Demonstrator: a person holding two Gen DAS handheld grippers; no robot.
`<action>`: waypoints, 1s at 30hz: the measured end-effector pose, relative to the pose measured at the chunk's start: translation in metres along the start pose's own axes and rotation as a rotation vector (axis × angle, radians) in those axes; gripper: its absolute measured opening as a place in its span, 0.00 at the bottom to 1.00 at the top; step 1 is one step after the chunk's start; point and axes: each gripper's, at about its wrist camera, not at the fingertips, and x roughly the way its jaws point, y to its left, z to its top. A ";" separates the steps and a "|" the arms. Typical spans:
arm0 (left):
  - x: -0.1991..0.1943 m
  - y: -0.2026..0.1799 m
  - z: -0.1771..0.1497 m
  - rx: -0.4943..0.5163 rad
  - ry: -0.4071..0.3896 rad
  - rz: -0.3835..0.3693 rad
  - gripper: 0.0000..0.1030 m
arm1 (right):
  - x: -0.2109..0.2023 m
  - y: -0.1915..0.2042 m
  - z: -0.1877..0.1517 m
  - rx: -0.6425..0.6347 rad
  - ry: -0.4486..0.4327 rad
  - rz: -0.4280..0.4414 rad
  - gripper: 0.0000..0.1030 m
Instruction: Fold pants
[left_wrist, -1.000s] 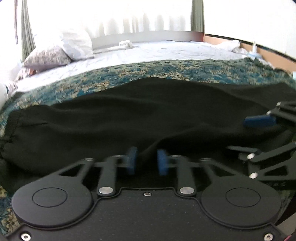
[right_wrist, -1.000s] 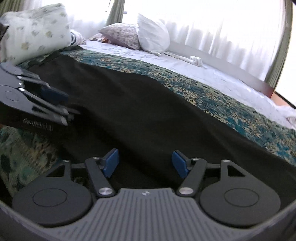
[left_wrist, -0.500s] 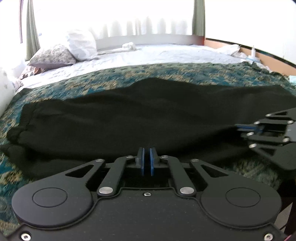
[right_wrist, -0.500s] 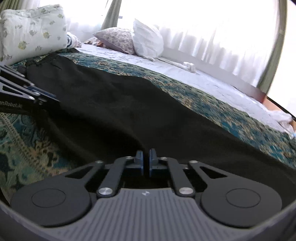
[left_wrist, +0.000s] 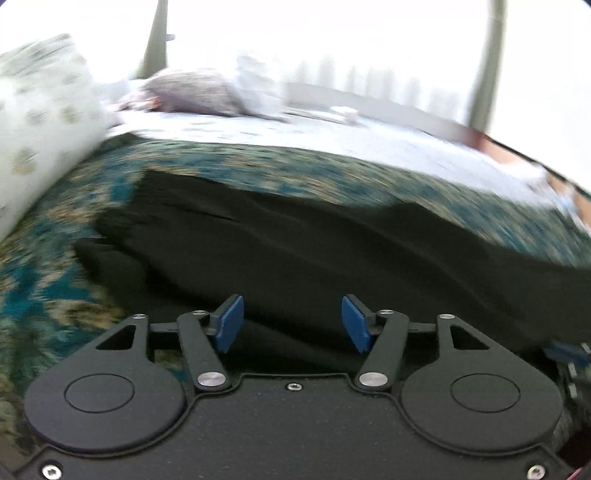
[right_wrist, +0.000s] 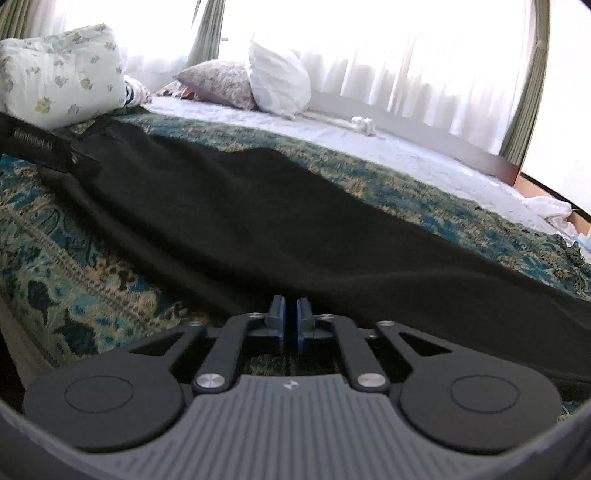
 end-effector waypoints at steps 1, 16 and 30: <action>0.003 0.010 0.004 -0.035 -0.007 0.023 0.61 | 0.001 0.003 0.002 -0.019 -0.009 0.000 0.50; 0.072 0.092 0.048 -0.313 -0.008 0.269 0.09 | 0.049 0.069 0.043 -0.243 -0.039 0.124 0.68; 0.023 0.082 0.088 -0.274 -0.142 0.226 0.06 | 0.071 0.068 0.061 -0.144 -0.014 0.219 0.66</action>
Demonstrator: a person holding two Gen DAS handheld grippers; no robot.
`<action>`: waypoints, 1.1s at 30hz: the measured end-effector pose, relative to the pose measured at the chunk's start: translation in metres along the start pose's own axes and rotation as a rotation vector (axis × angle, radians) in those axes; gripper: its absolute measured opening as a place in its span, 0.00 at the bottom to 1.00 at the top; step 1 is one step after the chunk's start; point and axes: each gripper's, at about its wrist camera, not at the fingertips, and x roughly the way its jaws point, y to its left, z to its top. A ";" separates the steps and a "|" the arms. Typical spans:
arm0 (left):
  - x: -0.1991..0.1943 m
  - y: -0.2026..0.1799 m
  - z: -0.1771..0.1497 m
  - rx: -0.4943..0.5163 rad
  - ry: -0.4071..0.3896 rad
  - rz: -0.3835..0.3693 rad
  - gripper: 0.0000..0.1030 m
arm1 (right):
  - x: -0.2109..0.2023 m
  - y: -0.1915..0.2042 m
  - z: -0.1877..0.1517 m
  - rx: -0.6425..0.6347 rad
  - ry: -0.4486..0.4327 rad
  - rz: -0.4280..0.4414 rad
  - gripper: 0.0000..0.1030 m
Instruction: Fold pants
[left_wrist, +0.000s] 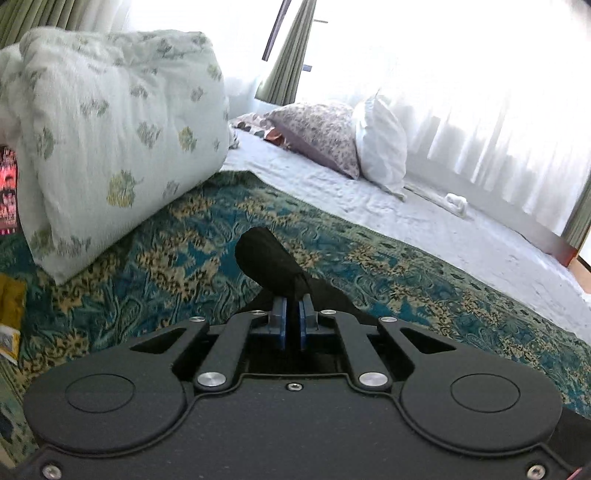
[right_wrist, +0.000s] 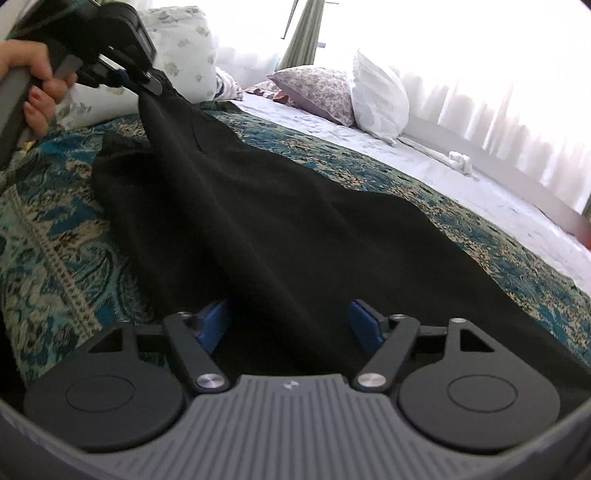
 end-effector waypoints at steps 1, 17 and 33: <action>-0.002 -0.001 0.000 0.015 -0.002 0.004 0.06 | -0.002 -0.001 -0.002 0.018 0.000 -0.028 0.38; 0.015 0.028 -0.062 0.083 0.130 0.129 0.07 | -0.047 -0.003 -0.059 -0.068 -0.012 -0.341 0.30; 0.019 0.019 -0.065 0.123 0.136 0.176 0.10 | -0.140 -0.254 -0.188 0.336 0.306 -1.059 0.27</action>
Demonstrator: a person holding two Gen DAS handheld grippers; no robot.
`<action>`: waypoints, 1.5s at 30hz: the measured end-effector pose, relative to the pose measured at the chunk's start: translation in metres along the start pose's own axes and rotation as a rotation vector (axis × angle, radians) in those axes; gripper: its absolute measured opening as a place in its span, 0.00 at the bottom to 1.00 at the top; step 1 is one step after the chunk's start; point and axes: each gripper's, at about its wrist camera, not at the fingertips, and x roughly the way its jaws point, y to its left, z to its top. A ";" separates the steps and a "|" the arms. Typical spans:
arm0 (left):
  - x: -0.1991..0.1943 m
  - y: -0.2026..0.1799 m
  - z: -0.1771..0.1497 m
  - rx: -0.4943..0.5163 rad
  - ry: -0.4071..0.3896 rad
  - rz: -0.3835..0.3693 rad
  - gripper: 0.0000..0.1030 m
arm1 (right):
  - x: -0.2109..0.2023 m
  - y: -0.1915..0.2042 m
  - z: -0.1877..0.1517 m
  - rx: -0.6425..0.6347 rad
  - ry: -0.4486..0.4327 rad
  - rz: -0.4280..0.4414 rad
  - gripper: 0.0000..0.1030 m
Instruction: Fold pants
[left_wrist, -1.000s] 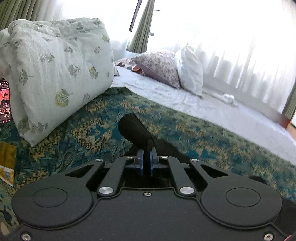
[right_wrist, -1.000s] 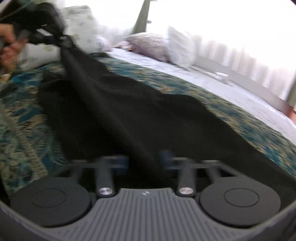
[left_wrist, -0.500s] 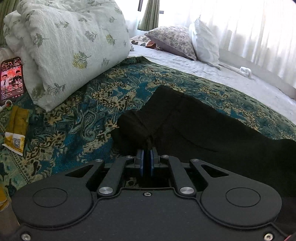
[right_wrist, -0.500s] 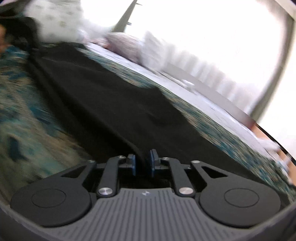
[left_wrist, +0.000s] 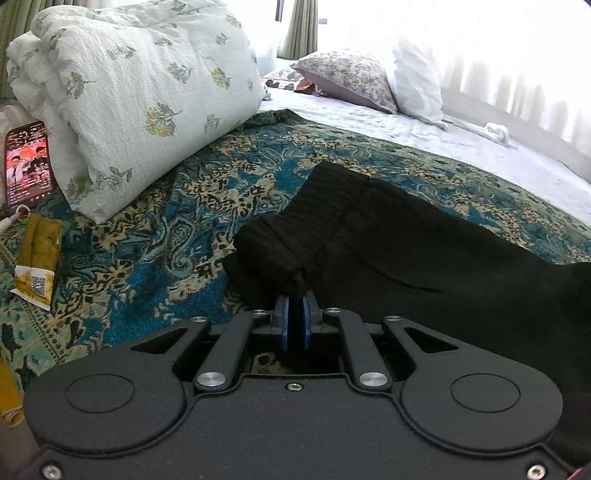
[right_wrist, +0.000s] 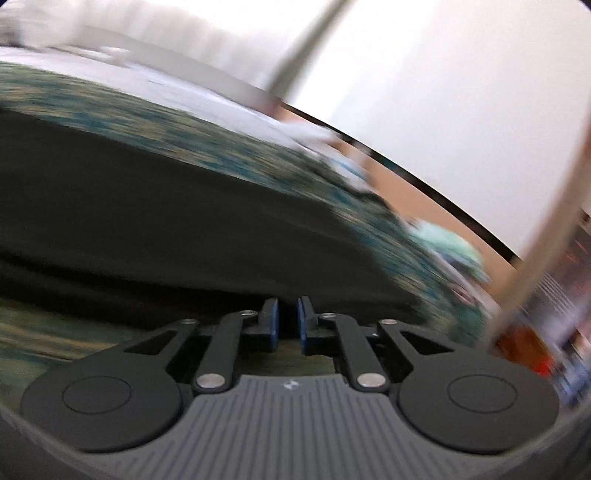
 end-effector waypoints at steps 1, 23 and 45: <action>0.000 -0.002 0.000 0.008 -0.002 0.010 0.10 | 0.011 -0.014 0.001 0.033 0.026 -0.028 0.31; -0.124 -0.146 -0.029 0.289 -0.204 -0.339 0.96 | 0.009 -0.142 -0.002 0.621 -0.026 0.083 1.00; -0.103 -0.266 -0.135 0.477 0.022 -0.473 1.00 | 0.051 -0.098 -0.021 0.791 0.015 0.398 0.89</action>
